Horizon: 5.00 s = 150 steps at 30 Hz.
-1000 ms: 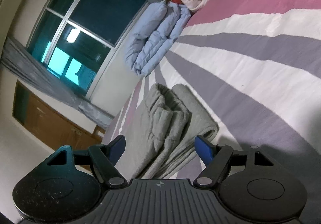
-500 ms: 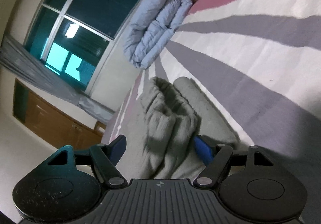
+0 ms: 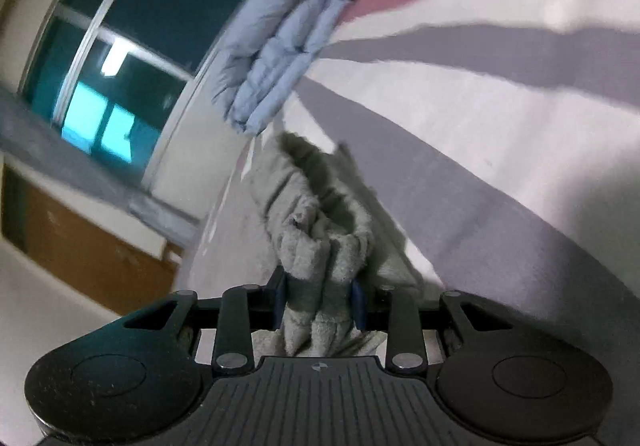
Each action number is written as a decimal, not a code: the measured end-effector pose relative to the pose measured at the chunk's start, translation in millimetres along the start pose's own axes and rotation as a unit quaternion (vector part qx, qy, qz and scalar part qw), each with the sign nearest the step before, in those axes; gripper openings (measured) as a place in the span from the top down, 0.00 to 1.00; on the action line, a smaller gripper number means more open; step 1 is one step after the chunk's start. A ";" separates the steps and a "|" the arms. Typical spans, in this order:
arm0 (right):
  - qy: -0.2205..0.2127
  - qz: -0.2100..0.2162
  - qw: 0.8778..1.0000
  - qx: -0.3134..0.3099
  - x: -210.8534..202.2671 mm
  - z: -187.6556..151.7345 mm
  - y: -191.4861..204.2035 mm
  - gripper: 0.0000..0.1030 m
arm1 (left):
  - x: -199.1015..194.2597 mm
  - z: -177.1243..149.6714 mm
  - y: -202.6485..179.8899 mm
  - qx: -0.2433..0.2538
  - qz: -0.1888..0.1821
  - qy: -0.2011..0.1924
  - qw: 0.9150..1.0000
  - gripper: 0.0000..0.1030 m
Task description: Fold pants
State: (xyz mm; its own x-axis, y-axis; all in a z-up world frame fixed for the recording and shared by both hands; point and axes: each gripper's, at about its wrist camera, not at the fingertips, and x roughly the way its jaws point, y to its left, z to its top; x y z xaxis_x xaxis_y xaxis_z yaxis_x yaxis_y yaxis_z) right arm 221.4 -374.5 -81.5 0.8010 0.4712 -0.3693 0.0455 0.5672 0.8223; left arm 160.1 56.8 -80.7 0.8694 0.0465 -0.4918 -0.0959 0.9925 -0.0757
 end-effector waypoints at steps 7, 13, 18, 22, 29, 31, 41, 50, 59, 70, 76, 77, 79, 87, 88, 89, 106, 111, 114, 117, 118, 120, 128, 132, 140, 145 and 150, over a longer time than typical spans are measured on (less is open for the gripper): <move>-0.027 0.062 0.997 -0.040 -10.1 -9.9 21.9 0.68 | -9.4 1.7 4.3 -0.008 -0.015 -0.024 1.000 0.21; -0.013 0.053 0.998 -0.013 -1.6 -9.7 17.4 0.68 | -5.9 2.4 -5.6 0.022 -0.013 -0.022 0.999 0.17; -0.013 0.046 0.998 -0.038 2.7 -5.1 27.0 0.67 | 13.9 8.9 -5.0 0.021 -0.029 0.000 0.999 0.16; 0.004 0.009 1.000 -0.026 13.6 -1.4 22.7 0.66 | 6.7 11.5 7.8 -0.020 -0.029 -0.035 0.999 0.21; -0.039 0.042 0.997 -0.054 -1.1 1.5 33.6 0.69 | 7.8 7.8 13.1 -0.035 -0.013 -0.032 0.999 0.19; 0.022 -0.003 0.999 0.032 22.8 -3.8 0.0 0.69 | 11.5 6.6 13.2 -0.036 -0.010 -0.021 0.999 0.16; 0.020 0.022 0.999 0.031 15.5 -0.6 -3.3 0.68 | 7.0 0.5 7.3 -0.012 0.003 -0.011 1.000 0.16; 0.023 0.022 0.999 0.033 10.2 0.5 0.6 0.65 | -0.4 -1.7 5.2 0.003 0.004 0.000 1.000 0.15; -0.053 0.047 0.997 -0.017 -36.9 18.9 12.9 0.59 | -49.8 5.7 46.5 -0.064 -0.084 -0.019 0.994 0.08; 0.013 0.073 0.995 -0.060 42.7 45.2 19.4 0.59 | 65.3 72.1 60.5 -0.111 -0.109 0.021 0.988 0.08; 0.038 0.045 0.988 -0.139 68.6 44.4 22.5 0.60 | 85.4 55.8 52.1 -0.126 -0.117 0.028 0.985 0.08; 0.032 0.050 0.989 -0.136 66.6 43.3 19.2 0.60 | 86.6 56.9 52.7 -0.127 -0.119 0.025 0.984 0.08; 0.027 0.058 0.989 -0.136 64.0 44.0 14.2 0.59 | 88.1 55.8 54.7 -0.128 -0.124 0.027 0.984 0.07; 0.043 0.054 0.990 -0.120 71.5 50.8 6.0 0.59 | 90.1 54.1 60.5 -0.142 -0.131 0.028 0.981 0.06; 0.046 0.058 0.991 -0.113 72.0 51.2 4.2 0.58 | 89.2 54.4 59.8 -0.140 -0.127 0.027 0.982 0.06; 0.055 0.065 0.991 -0.099 72.3 52.6 1.1 0.55 | 88.4 55.1 59.4 -0.139 -0.125 0.028 0.982 0.06; 0.114 0.114 0.984 0.074 70.1 57.6 -14.1 0.72 | 82.0 53.3 54.7 -0.114 -0.116 0.031 0.986 0.06; 0.063 0.068 0.982 0.165 43.0 35.9 -34.5 0.72 | 77.4 52.5 48.4 -0.093 -0.107 0.024 0.990 0.06; 0.065 0.062 0.982 0.165 55.2 41.0 -45.8 0.72 | 76.1 51.8 48.2 -0.092 -0.099 0.025 0.990 0.06; 0.064 0.059 0.989 0.118 53.4 44.5 -36.8 0.70 | 72.8 51.4 48.4 -0.089 -0.094 0.025 0.991 0.06; 0.065 0.058 0.991 0.104 52.6 42.6 -31.5 0.66 | 70.6 51.4 49.0 -0.088 -0.092 0.026 0.992 0.06; 0.041 0.047 0.995 0.077 36.4 41.2 -23.6 0.61 | 65.0 51.2 50.3 -0.084 -0.087 0.026 0.992 0.06; -0.023 0.048 0.974 -0.222 -4.8 6.0 65.3 0.60 | 33.2 51.9 32.7 -0.002 -0.073 0.002 0.997 0.06; 0.042 -0.078 0.947 -0.308 31.7 -26.1 71.3 0.69 | 51.9 42.0 26.5 0.022 -0.042 0.056 0.997 0.06; -0.003 -0.045 0.942 -0.332 2.1 -30.6 78.0 0.70 | 40.2 50.2 37.4 -0.012 -0.069 0.020 0.997 0.06; 0.024 -0.084 0.938 -0.336 21.7 -29.0 76.7 0.70 | 56.2 41.2 25.7 0.016 -0.057 0.062 0.996 0.05; -0.036 -0.039 0.939 -0.341 -1.0 -26.0 89.1 0.70 | 43.3 56.7 29.6 0.004 -0.057 0.009 0.998 0.06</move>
State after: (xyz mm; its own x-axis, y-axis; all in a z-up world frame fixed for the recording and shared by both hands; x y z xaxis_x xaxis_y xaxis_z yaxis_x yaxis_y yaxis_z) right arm 209.1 -306.9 -19.1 0.8504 0.3771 -0.3670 -0.2671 0.9102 0.3165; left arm 222.4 94.6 -55.1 0.8655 -0.0683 -0.4963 0.0064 0.9921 -0.1255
